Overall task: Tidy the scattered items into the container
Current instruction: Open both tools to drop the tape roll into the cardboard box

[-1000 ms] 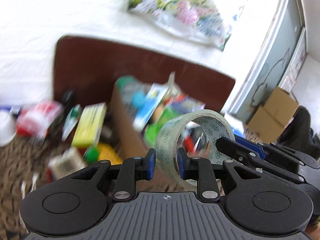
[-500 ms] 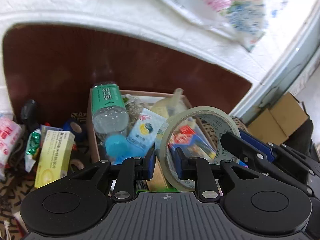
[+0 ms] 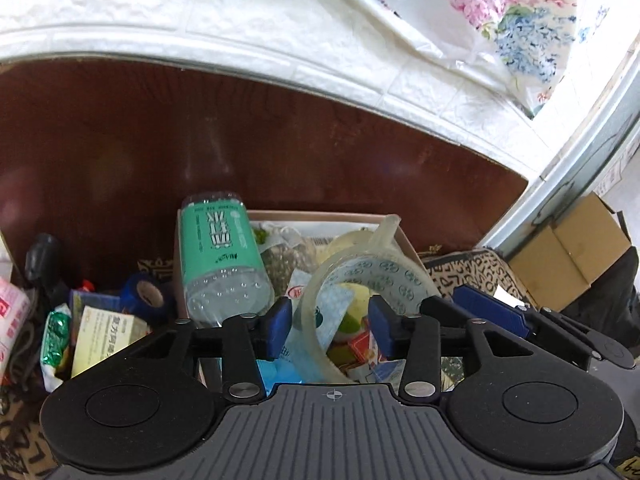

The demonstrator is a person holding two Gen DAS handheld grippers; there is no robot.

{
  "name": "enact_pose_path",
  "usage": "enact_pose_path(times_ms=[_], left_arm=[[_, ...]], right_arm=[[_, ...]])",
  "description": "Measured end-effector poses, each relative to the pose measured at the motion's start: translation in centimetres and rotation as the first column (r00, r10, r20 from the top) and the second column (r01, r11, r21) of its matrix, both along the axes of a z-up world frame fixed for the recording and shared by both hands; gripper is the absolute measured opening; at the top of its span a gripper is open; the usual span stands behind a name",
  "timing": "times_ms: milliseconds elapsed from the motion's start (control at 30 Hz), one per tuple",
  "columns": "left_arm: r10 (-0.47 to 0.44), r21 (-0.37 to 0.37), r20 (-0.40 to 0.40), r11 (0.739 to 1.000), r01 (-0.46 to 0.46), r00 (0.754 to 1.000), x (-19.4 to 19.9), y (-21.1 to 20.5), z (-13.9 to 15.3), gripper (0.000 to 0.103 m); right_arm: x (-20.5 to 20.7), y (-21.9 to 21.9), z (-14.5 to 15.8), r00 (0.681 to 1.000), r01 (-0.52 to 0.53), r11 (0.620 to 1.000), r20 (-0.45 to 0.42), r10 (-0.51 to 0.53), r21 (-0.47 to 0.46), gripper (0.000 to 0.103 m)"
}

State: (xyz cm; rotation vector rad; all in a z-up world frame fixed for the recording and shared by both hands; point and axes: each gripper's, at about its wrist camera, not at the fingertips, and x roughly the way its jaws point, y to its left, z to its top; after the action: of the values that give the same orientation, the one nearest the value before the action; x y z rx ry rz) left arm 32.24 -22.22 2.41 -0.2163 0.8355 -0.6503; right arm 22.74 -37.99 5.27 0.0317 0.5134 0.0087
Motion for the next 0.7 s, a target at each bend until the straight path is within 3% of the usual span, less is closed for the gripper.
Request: enact_pose_path(times_ms=[67,133,167,533,700], left_arm=[[-0.005,-0.003,0.012,1.0,0.005,1.0,-0.3,0.0,0.3,0.07],[-0.004,-0.003,0.031,1.0,0.004,1.0,-0.6,0.0,0.7,0.081],[0.001,0.0,0.041,1.0,-0.001,0.999,-0.8,0.1,0.9,0.082],[0.008,0.004,0.073,1.0,-0.008,0.997,-2.5,1.2,2.3,0.092],[0.001,0.014,0.143,1.0,-0.003,0.99,-5.5,2.5,3.4,0.1]], right_arm=[[-0.1,0.1,-0.1,1.0,0.003,1.0,0.001,-0.003,-0.008,0.052],[-0.4,0.3,0.0,1.0,0.011,1.0,0.013,-0.011,-0.022,0.071],[-0.6,0.4,0.2,1.0,0.02,0.999,0.024,-0.019,-0.034,0.075],[-2.5,1.4,1.4,0.996,0.053,0.992,0.078,-0.044,-0.119,0.098],[-4.8,2.3,2.4,0.992,0.055,0.987,0.119,-0.037,-0.15,0.102]])
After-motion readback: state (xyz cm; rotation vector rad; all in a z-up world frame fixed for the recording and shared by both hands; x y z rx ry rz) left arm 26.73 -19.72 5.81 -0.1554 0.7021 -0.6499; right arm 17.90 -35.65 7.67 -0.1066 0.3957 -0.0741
